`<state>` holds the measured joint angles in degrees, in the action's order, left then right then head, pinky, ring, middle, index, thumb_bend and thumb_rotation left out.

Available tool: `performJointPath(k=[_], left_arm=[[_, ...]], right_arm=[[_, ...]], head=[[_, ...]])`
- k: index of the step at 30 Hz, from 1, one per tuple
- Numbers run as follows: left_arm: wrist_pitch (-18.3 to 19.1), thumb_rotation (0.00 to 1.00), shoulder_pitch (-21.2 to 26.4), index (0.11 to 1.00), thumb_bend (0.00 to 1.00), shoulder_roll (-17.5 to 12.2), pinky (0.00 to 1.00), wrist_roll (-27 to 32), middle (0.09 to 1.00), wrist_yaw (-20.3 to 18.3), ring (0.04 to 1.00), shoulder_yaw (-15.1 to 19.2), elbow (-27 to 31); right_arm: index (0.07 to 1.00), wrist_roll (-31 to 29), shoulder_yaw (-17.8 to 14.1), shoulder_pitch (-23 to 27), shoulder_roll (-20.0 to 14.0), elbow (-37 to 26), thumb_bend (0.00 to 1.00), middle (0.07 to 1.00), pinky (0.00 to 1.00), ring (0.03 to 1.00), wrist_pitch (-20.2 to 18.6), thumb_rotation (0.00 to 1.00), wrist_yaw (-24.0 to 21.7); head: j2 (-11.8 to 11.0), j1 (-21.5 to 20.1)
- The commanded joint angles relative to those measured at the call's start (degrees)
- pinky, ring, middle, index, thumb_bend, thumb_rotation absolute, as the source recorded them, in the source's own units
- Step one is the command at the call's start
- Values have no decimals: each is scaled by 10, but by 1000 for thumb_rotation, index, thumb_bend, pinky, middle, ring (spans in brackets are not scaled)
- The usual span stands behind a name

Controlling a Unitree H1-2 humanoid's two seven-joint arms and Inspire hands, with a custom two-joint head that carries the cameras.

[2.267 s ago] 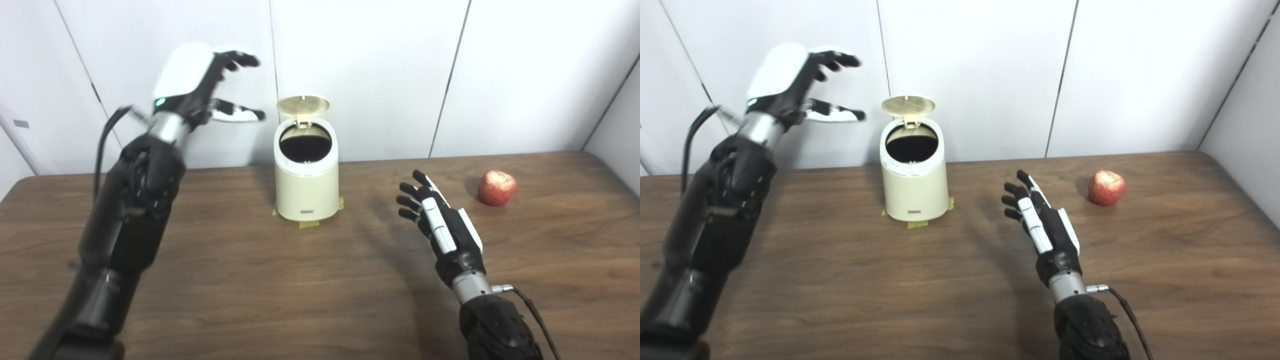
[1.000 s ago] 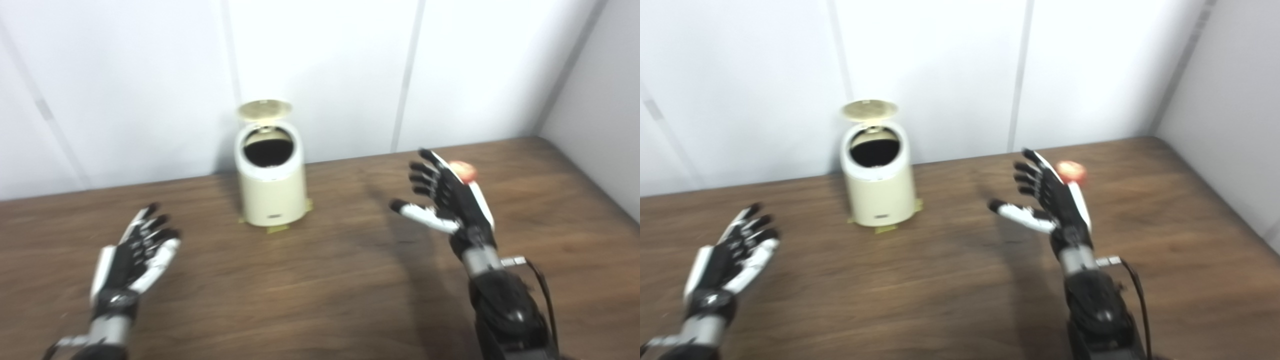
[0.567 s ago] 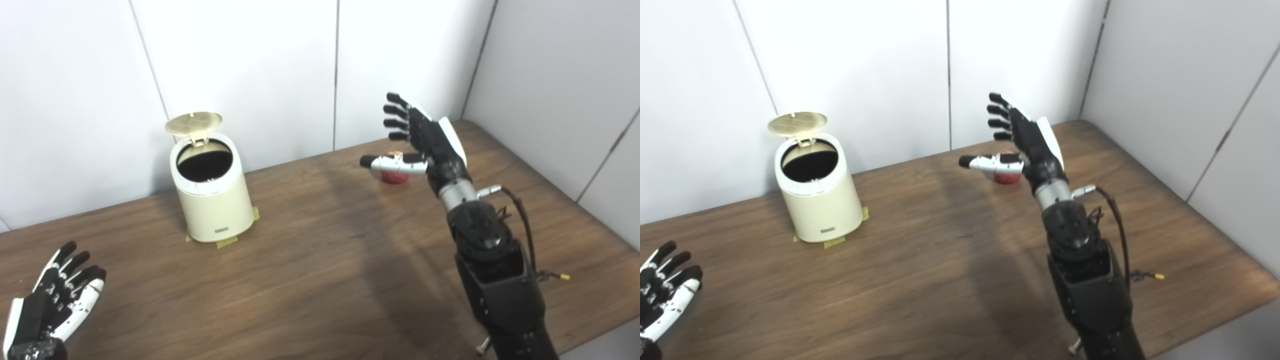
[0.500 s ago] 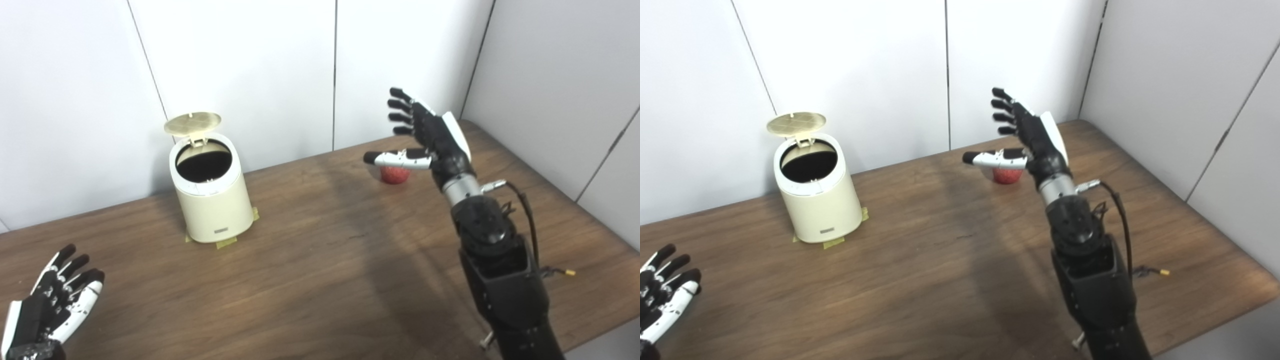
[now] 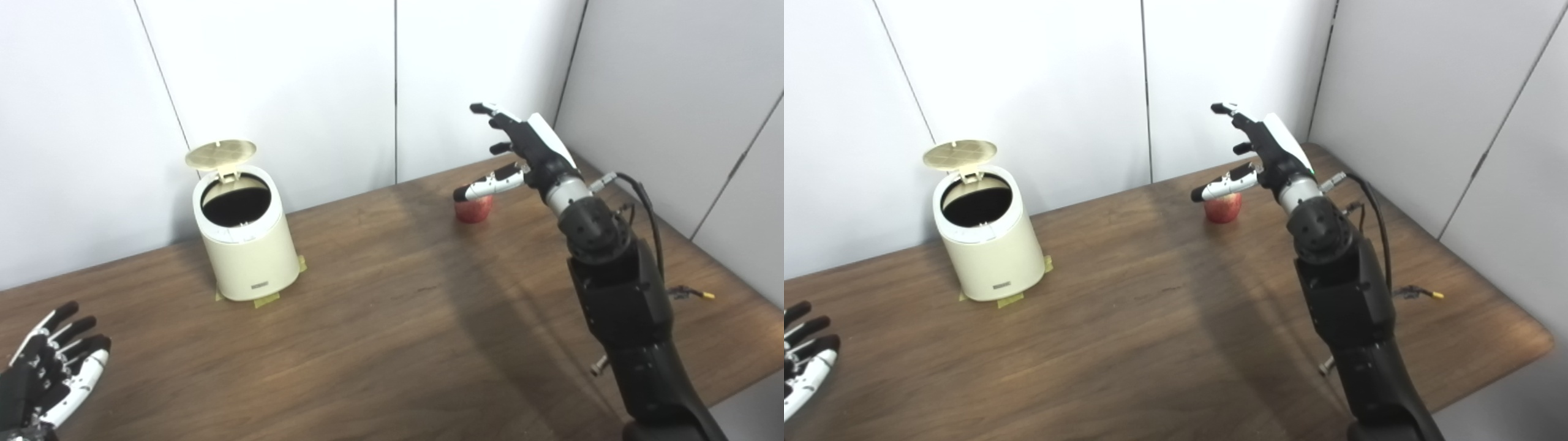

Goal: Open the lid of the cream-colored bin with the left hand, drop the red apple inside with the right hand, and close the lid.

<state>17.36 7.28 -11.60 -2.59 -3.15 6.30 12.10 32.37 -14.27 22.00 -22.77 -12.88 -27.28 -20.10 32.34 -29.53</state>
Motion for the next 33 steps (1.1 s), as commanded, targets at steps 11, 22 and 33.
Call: performJointPath(k=[11, 22, 33], left_arm=[[18, 0, 16, 860, 372, -9, 727, -6, 784, 1, 733, -3, 40], [45, 0, 16, 847, 349, -13, 705, -27, 779, 0, 750, -15, 73], [55, 0, 16, 850, 344, -10, 707, -25, 766, -2, 738, -16, 79]], right_arm=[[871, 163, 89, 107, -46, 83, 966, 912, 772, 915, 4, 100, -68], [901, 168, 141, 143, -75, 192, 934, 945, 960, 959, 5, 143, -27], [888, 168, 166, 163, -103, 237, 922, 940, 996, 981, 4, 142, -21]], head=[[4, 3], [12, 4], [17, 7]])
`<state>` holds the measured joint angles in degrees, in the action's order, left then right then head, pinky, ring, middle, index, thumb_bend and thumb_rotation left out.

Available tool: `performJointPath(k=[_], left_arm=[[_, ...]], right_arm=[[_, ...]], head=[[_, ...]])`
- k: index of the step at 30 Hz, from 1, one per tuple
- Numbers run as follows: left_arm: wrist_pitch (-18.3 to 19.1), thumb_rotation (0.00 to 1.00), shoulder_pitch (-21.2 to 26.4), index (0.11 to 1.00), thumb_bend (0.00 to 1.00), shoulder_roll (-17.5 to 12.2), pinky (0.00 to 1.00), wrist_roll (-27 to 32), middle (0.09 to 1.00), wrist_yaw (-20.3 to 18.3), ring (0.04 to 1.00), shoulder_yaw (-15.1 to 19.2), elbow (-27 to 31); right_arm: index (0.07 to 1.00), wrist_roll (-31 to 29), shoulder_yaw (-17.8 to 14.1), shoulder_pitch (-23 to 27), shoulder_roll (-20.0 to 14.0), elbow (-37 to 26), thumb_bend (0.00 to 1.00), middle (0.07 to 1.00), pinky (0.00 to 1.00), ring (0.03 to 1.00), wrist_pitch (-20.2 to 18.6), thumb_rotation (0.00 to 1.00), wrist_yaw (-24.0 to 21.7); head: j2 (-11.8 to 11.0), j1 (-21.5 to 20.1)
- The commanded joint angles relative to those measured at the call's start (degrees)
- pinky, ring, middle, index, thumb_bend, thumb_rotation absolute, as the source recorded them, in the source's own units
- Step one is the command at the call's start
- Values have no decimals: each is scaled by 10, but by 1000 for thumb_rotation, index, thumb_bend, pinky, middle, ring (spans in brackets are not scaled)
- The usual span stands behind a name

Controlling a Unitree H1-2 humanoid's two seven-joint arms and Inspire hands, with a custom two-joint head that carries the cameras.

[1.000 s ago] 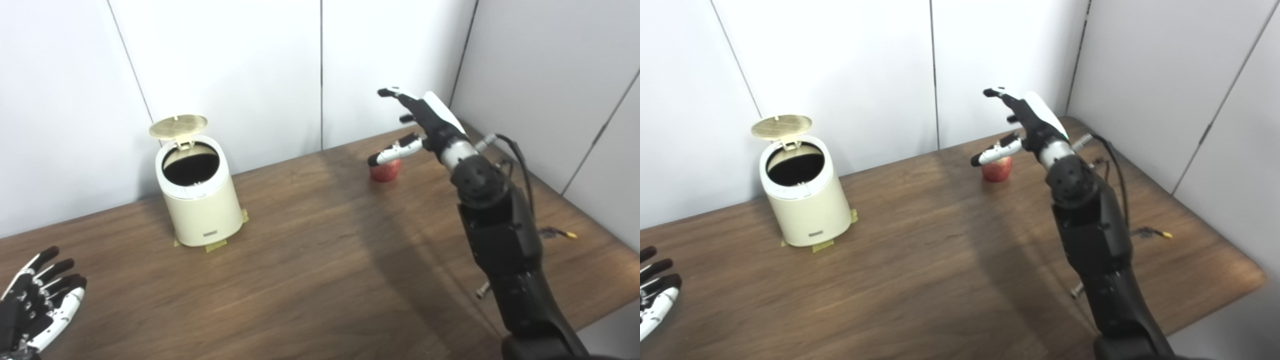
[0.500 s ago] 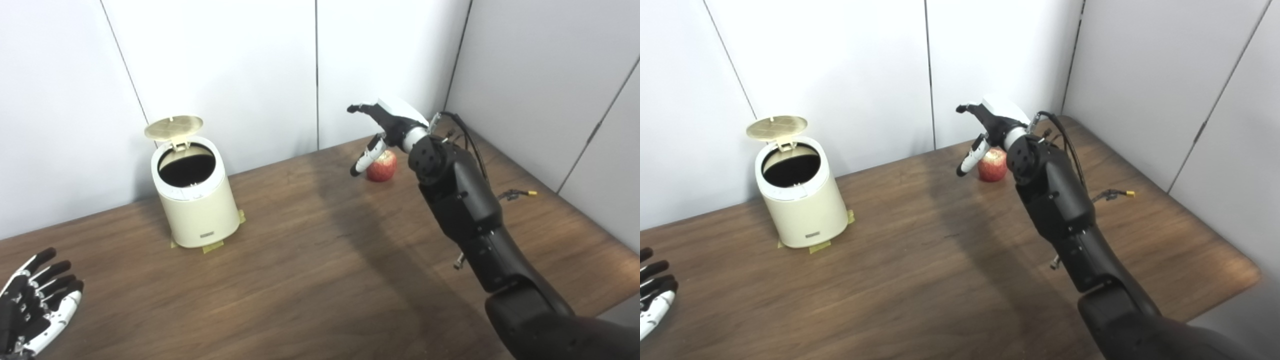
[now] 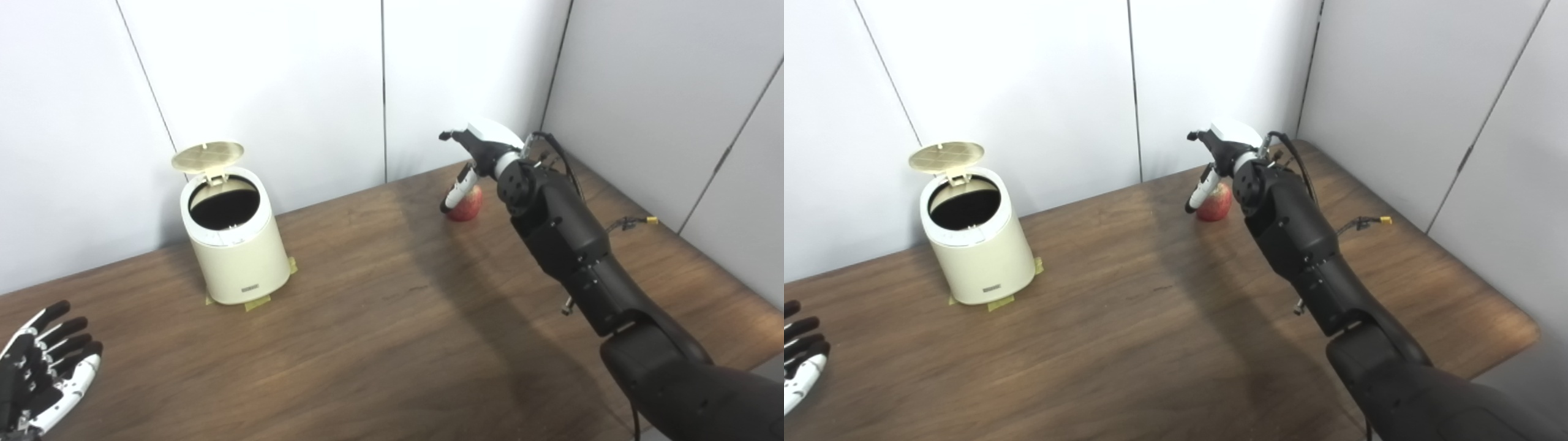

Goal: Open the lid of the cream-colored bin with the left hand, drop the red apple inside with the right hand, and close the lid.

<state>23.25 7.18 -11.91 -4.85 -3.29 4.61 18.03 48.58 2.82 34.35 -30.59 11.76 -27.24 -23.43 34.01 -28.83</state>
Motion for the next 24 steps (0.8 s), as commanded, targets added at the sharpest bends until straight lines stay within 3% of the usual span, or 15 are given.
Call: performJointPath(k=[1, 11, 18, 24], left_arm=[[-2, 0, 18, 849, 344, -9, 708, -7, 766, 0, 740, -1, 20], [10, 0, 28, 822, 352, -12, 724, -12, 769, -1, 760, -4, 27], [12, 0, 28, 815, 357, -11, 728, -8, 767, -4, 761, -3, 29], [19, 0, 28, 816, 364, -15, 704, -12, 763, -6, 752, -3, 33]], right_arm=[[888, 7, -4, 41, -27, -8, 921, 940, 995, 981, 4, 141, 10], [877, 35, 12, 51, -33, 33, 901, 931, 1000, 983, 3, 143, -24], [857, 17, 43, 51, -39, 78, 934, 910, 899, 935, 6, 137, 3], [855, 3, 67, 54, -37, 121, 936, 908, 893, 929, 14, 174, 34]], head=[[0, 0], [4, -1], [9, 3], [12, 7]])
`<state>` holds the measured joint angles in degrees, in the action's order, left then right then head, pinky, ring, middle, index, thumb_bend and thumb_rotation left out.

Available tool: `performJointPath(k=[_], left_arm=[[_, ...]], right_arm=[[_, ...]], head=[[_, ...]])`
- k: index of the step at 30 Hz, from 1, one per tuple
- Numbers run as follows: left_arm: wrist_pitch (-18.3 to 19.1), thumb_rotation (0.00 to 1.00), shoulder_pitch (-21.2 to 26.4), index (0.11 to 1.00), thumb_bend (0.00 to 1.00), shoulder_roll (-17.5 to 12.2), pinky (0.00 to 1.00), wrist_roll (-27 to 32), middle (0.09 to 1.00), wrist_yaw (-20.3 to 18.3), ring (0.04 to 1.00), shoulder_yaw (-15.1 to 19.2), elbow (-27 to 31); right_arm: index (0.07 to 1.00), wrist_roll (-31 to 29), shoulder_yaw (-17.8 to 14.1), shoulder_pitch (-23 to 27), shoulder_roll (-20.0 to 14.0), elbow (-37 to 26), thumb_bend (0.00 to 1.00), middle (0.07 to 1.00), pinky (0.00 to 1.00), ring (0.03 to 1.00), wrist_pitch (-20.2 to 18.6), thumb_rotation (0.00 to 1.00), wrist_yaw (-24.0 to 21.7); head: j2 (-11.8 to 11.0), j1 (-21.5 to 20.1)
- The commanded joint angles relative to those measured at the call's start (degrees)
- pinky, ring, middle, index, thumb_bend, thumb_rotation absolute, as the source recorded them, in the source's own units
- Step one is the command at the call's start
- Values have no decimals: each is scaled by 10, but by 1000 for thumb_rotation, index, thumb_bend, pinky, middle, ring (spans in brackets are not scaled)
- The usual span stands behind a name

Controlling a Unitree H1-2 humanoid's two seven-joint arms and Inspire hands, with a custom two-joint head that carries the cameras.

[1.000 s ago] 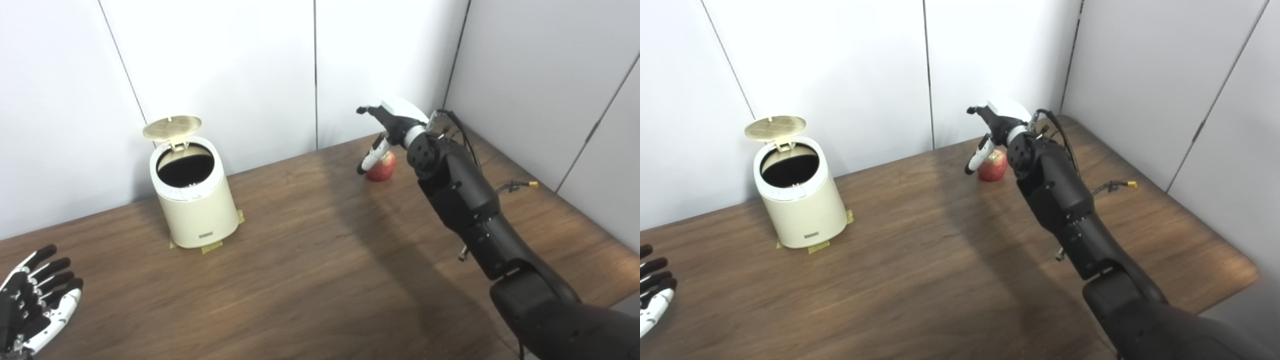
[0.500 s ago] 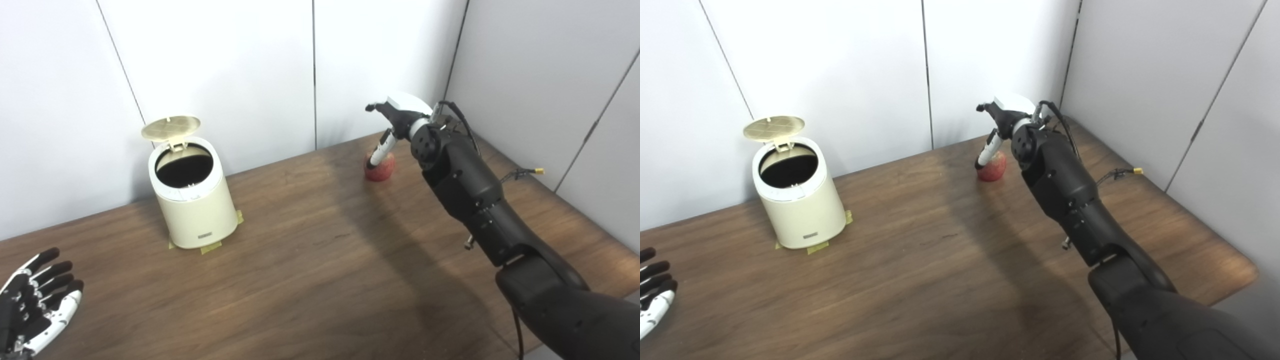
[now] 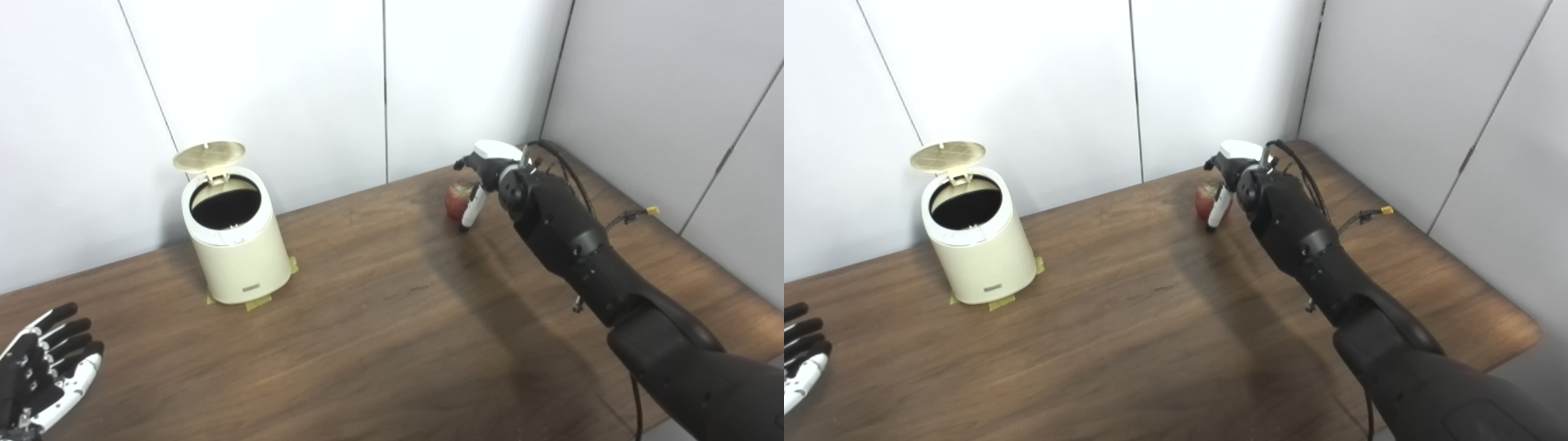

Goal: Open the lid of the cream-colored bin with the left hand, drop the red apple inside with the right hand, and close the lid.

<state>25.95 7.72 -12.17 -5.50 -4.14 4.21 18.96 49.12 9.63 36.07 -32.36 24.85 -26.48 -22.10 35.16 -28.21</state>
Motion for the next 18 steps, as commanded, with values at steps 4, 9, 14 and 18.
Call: performJointPath(k=[4, 9, 14, 18], left_arm=[[-12, 0, 21, 813, 370, -14, 695, -7, 755, 1, 743, 2, 24], [-10, 0, 19, 813, 367, -15, 686, -8, 746, 1, 734, 2, 25], [-8, 0, 20, 826, 365, -14, 710, -5, 757, -1, 747, 4, 27], [-4, 0, 21, 824, 370, -14, 711, -7, 756, 0, 747, 3, 29]], right_arm=[[865, -9, 14, 36, -19, 8, 925, 907, 933, 930, 11, 198, 38], [867, -15, 28, 31, -16, 20, 920, 894, 997, 922, 18, 202, 67], [864, -24, 33, 33, -14, 28, 929, 880, 1000, 921, 16, 203, 78], [864, -29, 37, 33, -13, 29, 926, 878, 1000, 916, 11, 198, 86]], head=[[1, 0], [4, 3], [6, 5], [6, 5]])
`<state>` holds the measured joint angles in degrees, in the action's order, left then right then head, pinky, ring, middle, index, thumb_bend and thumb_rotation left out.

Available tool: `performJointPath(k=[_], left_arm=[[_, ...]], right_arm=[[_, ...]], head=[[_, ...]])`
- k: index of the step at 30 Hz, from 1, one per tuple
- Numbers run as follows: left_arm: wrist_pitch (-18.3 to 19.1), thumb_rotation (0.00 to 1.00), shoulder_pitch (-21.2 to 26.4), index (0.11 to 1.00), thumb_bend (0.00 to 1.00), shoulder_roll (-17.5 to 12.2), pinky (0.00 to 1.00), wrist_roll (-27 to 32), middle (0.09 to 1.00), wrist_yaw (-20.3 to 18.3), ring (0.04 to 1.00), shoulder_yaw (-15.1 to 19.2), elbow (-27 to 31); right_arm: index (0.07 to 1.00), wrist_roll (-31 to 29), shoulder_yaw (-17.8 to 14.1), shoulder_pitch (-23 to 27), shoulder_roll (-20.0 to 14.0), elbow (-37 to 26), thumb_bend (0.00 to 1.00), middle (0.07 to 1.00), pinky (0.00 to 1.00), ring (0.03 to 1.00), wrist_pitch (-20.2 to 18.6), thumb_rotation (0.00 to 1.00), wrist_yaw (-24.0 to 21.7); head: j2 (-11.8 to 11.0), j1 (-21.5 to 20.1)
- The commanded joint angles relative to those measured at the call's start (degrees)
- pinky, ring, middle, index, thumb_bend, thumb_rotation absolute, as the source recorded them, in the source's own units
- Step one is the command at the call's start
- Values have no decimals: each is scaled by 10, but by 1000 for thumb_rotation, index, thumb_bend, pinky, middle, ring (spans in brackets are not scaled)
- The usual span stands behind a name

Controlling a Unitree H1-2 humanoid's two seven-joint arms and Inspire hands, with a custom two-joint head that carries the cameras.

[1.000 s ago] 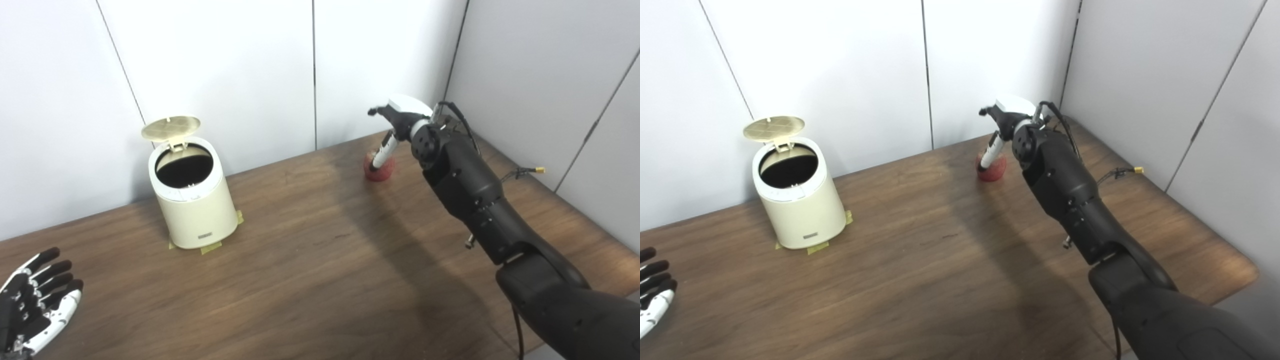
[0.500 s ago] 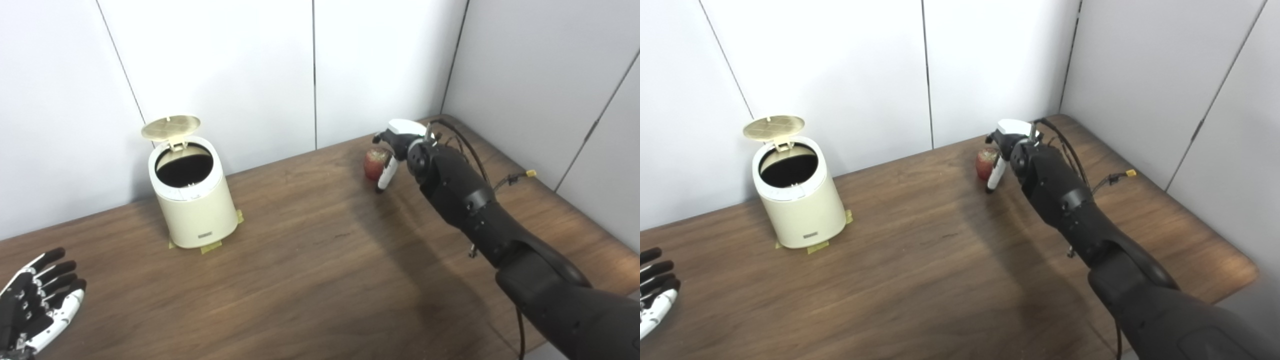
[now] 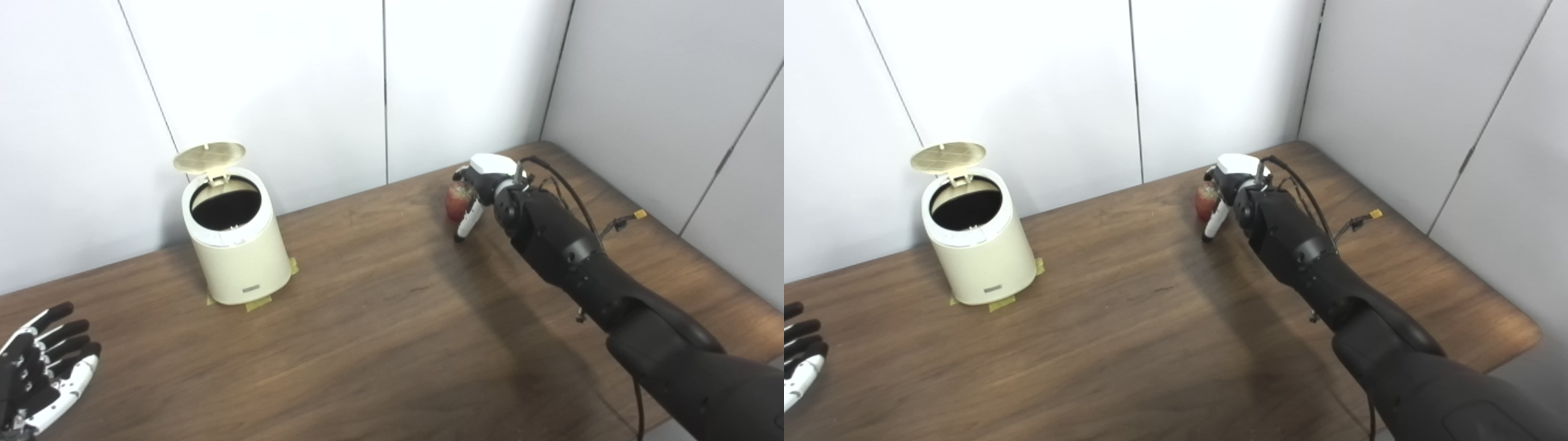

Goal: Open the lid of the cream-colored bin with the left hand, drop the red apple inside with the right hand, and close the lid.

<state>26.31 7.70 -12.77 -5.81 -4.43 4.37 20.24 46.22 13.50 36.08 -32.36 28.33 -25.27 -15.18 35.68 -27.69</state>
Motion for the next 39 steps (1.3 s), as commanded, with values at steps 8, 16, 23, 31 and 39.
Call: performJointPath(k=[8, 16, 23, 31, 39], left_arm=[[-14, 0, 24, 819, 352, -9, 720, -13, 756, 4, 754, -3, 13], [-3, 17, 24, 801, 340, -3, 692, -9, 756, 4, 732, 4, 16], [-10, 52, 22, 794, 319, 1, 733, 3, 769, 3, 745, 11, 12], [-7, 174, 21, 799, 292, 6, 756, 9, 776, 6, 755, 12, 12], [0, 196, 21, 784, 286, 17, 828, -21, 754, 21, 739, -1, 14]], right_arm=[[798, -11, 0, 33, -18, 1, 880, 841, 1000, 883, 15, 107, 36], [533, -9, 7, 18, -32, -8, 608, 635, 1000, 778, 56, 98, 95], [487, -3, 10, 9, -31, -8, 520, 616, 1000, 749, 71, 127, 141], [447, -11, 3, 4, -28, -11, 522, 544, 989, 667, 85, 0, 169], [461, -21, -11, -7, -25, -78, 523, 509, 849, 511, 122, 0, 203]], head=[[3, 5], [3, 6], [3, 9], [2, 17], [-4, 40]])
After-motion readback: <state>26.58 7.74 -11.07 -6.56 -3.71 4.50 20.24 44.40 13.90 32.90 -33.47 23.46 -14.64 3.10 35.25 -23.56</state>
